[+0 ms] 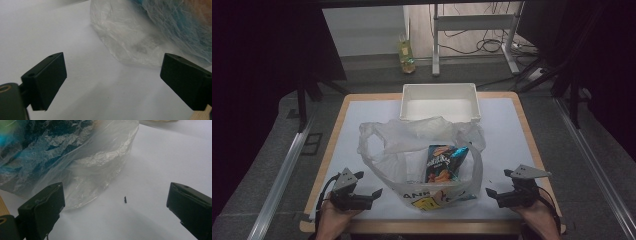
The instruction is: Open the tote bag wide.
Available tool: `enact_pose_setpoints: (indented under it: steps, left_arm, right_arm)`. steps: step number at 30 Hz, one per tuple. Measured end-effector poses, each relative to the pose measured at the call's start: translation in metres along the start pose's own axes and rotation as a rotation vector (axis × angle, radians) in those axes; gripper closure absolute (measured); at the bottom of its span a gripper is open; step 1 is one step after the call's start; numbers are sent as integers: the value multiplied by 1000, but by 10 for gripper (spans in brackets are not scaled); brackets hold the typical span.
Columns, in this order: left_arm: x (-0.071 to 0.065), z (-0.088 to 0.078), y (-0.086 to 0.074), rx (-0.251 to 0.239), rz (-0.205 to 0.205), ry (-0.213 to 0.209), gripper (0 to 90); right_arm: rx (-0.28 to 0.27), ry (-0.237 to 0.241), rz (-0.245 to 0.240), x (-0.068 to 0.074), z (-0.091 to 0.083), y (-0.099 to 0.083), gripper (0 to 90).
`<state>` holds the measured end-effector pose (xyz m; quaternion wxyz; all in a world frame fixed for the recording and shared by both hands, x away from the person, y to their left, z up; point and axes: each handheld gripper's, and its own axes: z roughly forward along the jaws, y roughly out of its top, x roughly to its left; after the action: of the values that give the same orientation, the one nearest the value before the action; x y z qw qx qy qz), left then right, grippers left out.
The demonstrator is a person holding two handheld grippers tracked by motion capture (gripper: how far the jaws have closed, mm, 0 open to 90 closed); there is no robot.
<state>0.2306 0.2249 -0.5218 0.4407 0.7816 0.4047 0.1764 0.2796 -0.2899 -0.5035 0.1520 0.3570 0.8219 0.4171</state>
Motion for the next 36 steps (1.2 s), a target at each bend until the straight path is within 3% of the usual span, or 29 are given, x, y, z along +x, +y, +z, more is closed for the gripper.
enact_pose_setpoints:
  steps: [8, 16, 19, 28, 30, 31, 32, 33, 35, 36]
  left_arm:
    - [-4, -3, 1, -7, 17, -19, 193]
    - [-9, -6, 4, 5, 32, -31, 327]
    - [-10, -9, 6, 5, 10, -50, 405]
    - [-17, -12, 8, 5, 22, -58, 637]
    - [-21, -12, 9, 9, 36, -59, 682]
    - [-21, -12, 9, 9, 36, -59, 697]
    - [-23, -13, 9, 8, 44, -65, 715]
    - [-23, -13, 9, 8, 44, -65, 730]
    - [-27, -16, 10, 0, 58, -69, 761]
    - [-27, -16, 10, 0, 58, -69, 792]
  right_arm:
    - [-2, 6, 20, 1, -4, 2, 60]
    - [6, -3, -13, 6, -11, 6, 150]
    - [22, 10, -17, 9, -12, 7, 217]
    - [34, 6, -51, 15, -17, 10, 388]
    - [46, 7, -79, 19, -18, 11, 489]
    - [46, 7, -79, 19, -18, 11, 489]
    - [54, 30, -93, 22, -18, 12, 581]
    - [54, 30, -93, 22, -18, 12, 581]
    - [66, 39, -109, 25, -21, 13, 720]
    - [66, 39, -109, 25, -21, 13, 720]
